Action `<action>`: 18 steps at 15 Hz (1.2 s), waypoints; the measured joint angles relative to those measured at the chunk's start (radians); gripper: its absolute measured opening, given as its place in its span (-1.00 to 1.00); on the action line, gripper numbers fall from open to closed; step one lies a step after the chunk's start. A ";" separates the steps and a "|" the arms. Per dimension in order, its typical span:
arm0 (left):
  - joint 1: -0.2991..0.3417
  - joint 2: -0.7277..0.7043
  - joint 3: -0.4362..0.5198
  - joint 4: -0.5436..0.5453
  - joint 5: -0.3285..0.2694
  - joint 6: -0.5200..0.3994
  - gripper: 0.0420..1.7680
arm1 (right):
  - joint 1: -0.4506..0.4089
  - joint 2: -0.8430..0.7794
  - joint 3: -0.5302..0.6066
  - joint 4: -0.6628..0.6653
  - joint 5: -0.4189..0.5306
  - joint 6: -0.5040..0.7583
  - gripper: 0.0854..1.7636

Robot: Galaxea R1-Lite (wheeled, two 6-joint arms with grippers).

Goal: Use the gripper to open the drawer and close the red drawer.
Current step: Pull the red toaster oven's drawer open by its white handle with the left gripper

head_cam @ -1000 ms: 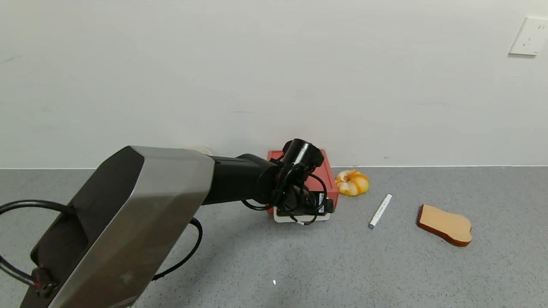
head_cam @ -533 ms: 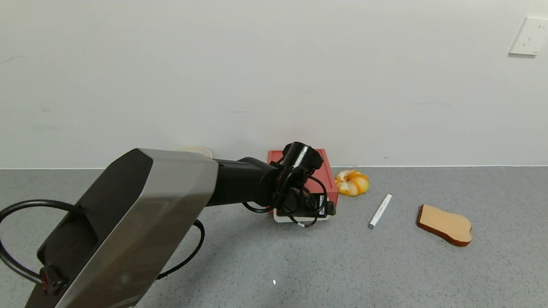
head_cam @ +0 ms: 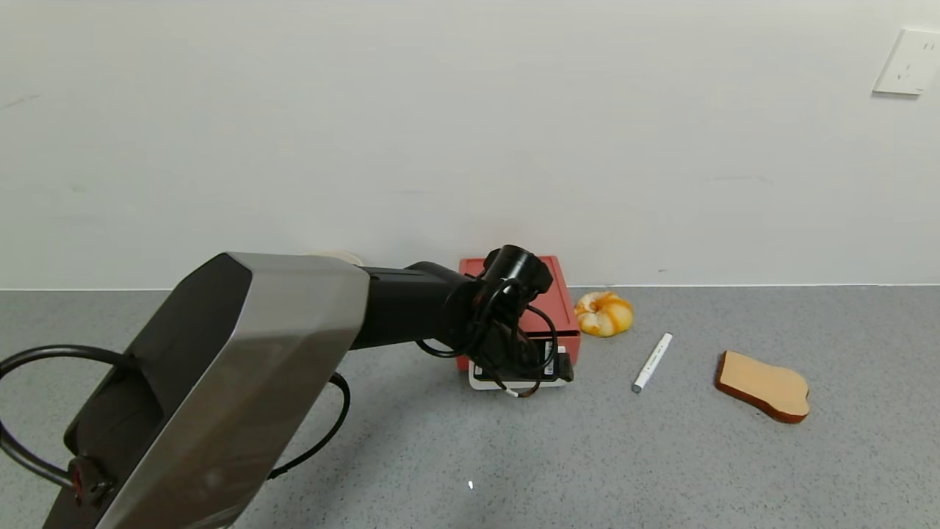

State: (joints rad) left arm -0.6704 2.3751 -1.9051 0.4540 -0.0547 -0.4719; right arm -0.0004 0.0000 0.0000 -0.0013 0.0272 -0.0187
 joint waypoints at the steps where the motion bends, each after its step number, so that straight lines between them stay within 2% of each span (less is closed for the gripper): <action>1: -0.001 -0.001 -0.004 0.014 -0.003 -0.007 0.94 | 0.000 0.000 0.000 0.000 0.000 0.000 0.94; 10: -0.029 -0.026 0.023 0.122 -0.002 -0.102 0.94 | 0.000 0.000 0.000 0.000 0.000 0.000 0.94; 18: -0.072 -0.066 0.124 0.121 0.010 -0.161 0.94 | 0.000 0.000 0.000 0.000 0.000 0.000 0.94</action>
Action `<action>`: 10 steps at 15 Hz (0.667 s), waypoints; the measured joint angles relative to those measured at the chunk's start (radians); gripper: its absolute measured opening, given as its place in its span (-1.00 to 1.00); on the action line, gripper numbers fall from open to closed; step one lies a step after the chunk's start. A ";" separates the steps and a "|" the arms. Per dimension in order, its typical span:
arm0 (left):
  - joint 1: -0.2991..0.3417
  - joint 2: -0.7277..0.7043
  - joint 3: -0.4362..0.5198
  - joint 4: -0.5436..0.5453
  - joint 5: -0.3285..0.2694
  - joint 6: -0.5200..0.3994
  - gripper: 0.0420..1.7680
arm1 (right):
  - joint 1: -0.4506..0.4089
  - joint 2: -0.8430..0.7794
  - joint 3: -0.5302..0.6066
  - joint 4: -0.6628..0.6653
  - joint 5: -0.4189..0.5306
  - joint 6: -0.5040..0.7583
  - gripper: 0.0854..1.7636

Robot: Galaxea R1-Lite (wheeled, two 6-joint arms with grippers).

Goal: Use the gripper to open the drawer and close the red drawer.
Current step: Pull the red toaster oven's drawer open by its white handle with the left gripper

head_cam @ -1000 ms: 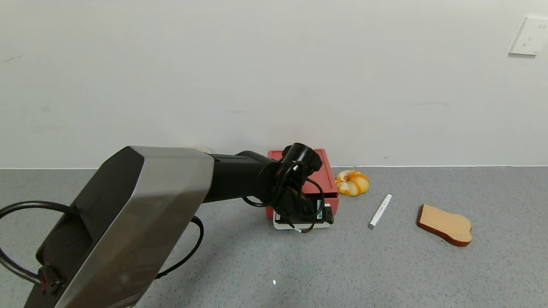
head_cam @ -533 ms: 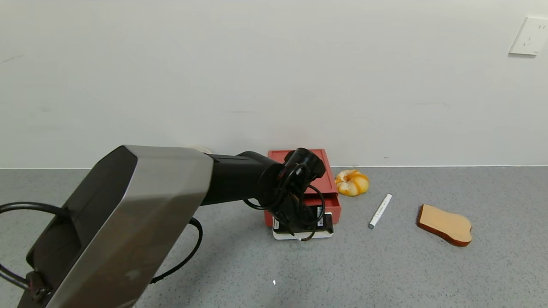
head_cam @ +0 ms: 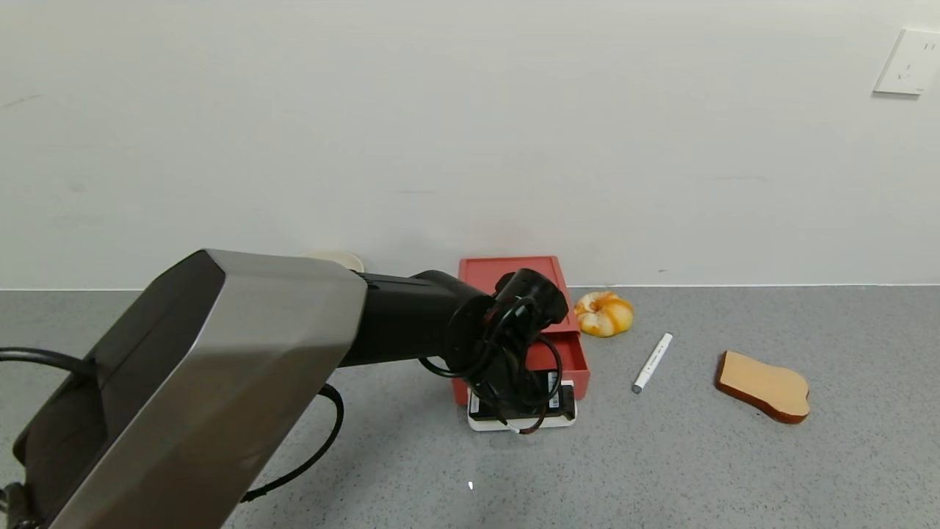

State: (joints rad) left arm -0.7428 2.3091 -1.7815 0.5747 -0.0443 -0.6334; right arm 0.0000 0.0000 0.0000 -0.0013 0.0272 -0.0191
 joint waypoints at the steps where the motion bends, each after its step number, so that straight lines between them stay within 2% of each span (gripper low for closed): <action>1: -0.007 -0.008 0.016 0.001 0.001 -0.007 0.94 | 0.000 0.000 0.000 0.000 0.000 0.000 0.94; 10: -0.050 -0.047 0.106 -0.001 0.005 -0.069 0.94 | 0.000 0.000 0.000 0.000 0.000 0.000 0.94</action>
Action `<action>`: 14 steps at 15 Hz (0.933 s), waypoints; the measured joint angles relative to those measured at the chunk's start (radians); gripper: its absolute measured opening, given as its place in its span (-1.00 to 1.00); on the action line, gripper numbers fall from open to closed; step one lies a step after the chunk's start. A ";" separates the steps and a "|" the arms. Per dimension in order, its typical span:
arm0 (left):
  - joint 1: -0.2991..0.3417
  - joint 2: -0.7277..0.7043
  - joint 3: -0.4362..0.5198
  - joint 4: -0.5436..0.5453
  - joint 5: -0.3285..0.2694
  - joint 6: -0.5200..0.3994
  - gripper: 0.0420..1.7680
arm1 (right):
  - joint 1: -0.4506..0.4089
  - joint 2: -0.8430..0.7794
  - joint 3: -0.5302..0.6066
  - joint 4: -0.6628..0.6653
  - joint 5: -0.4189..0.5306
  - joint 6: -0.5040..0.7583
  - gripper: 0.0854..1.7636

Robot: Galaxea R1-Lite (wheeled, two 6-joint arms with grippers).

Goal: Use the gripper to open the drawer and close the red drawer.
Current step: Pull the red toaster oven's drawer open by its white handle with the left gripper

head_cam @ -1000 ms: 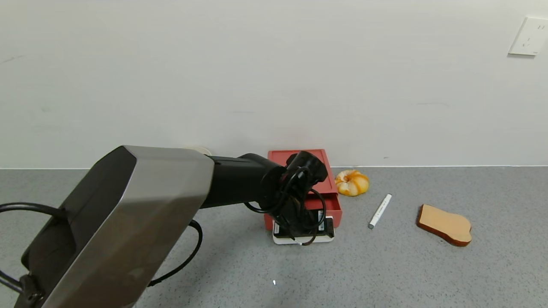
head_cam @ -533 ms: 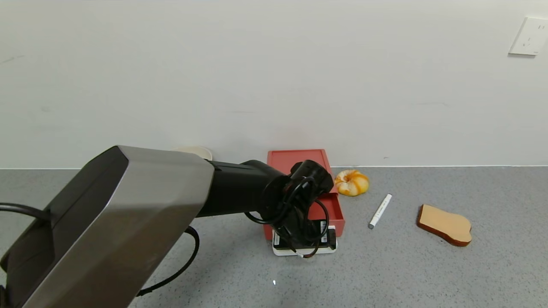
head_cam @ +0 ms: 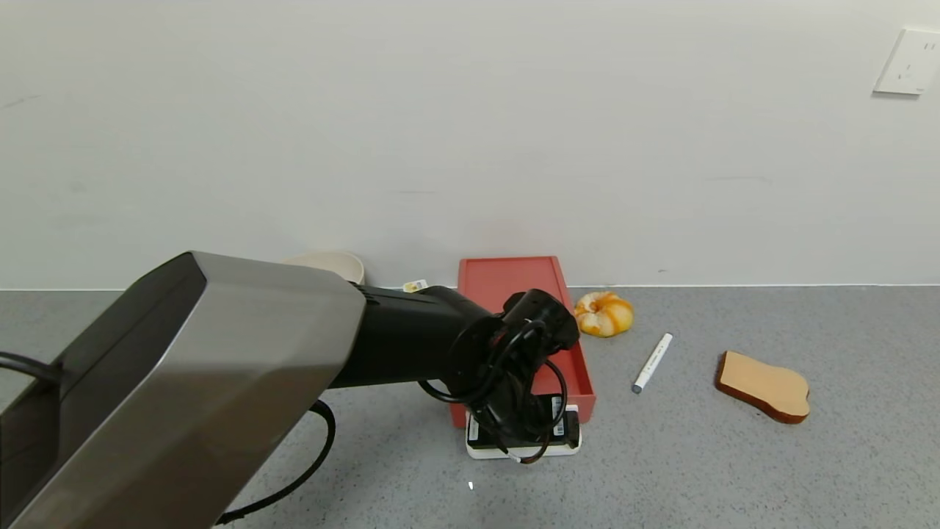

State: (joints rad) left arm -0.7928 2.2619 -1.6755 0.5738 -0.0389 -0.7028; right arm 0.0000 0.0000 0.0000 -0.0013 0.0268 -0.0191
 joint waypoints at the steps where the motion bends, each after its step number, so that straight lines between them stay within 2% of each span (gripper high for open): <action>1: -0.004 -0.003 0.009 0.004 -0.003 -0.009 0.94 | 0.000 0.000 0.000 0.000 0.000 0.000 0.94; 14: -0.048 -0.026 0.062 0.012 -0.005 -0.104 0.94 | 0.000 0.000 0.000 0.000 0.000 0.000 0.94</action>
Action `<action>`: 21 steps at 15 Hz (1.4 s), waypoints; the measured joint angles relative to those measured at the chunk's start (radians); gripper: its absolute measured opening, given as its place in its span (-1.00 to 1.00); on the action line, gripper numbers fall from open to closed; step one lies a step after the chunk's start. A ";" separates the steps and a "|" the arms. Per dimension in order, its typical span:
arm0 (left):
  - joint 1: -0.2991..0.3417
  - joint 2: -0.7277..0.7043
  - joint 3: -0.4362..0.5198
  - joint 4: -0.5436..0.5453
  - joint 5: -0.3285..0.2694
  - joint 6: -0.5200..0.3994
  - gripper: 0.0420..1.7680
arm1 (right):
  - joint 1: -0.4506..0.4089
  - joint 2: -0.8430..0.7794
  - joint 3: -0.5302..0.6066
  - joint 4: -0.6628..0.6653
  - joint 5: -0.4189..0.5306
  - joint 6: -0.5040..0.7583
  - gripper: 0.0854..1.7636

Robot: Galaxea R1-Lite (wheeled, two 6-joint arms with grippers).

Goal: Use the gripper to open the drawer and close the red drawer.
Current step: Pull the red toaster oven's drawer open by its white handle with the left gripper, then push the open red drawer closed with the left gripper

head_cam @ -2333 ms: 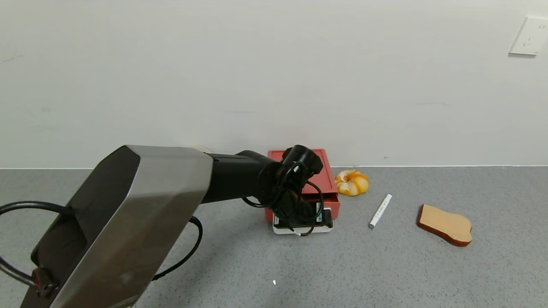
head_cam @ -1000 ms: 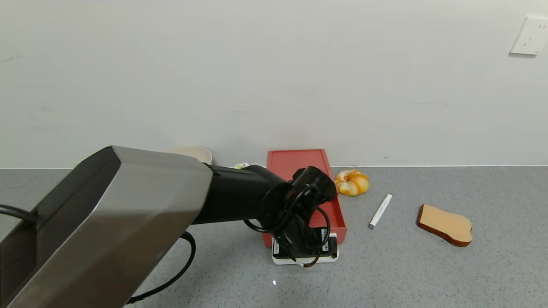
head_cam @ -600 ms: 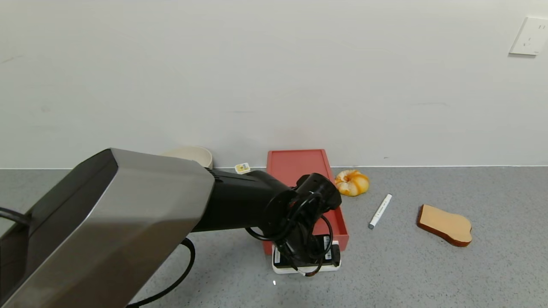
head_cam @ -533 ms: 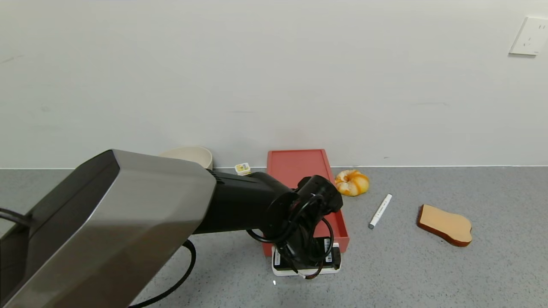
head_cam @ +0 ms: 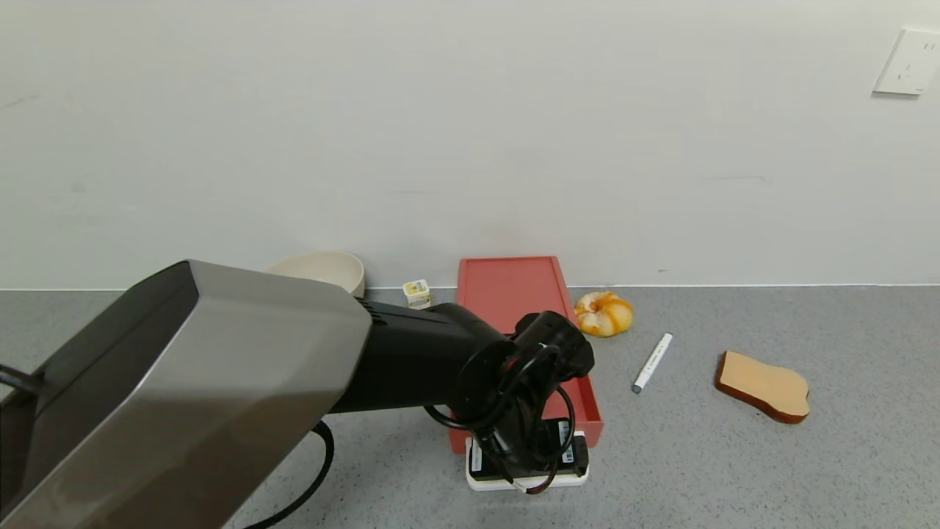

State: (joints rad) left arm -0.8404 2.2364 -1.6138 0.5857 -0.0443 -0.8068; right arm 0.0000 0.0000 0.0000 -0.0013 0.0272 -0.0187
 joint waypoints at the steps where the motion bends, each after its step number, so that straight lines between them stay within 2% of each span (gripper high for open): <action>1: -0.003 -0.002 0.005 0.004 0.002 -0.002 0.94 | 0.000 0.000 0.000 0.000 0.000 0.000 0.94; 7: -0.008 -0.017 0.011 0.008 0.007 -0.017 0.94 | 0.000 0.000 0.000 0.000 0.000 0.000 0.94; 12: -0.008 -0.067 -0.005 0.008 0.050 -0.010 0.94 | 0.000 0.000 0.000 0.000 0.000 0.000 0.94; 14: -0.009 -0.110 -0.022 0.048 0.055 -0.001 0.94 | 0.000 0.000 0.000 0.000 0.000 0.000 0.94; 16: -0.008 -0.161 -0.061 0.140 0.061 0.052 0.94 | 0.000 0.000 0.000 0.000 0.000 0.000 0.94; 19: -0.007 -0.256 -0.083 0.202 0.083 0.185 0.94 | 0.000 0.000 0.000 0.000 0.000 0.000 0.94; 21: -0.004 -0.323 -0.076 0.212 0.198 0.276 0.94 | 0.000 0.000 0.000 0.000 0.000 0.000 0.94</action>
State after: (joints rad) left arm -0.8443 1.9136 -1.6894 0.7981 0.1538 -0.5306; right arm 0.0000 0.0000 0.0000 -0.0013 0.0268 -0.0191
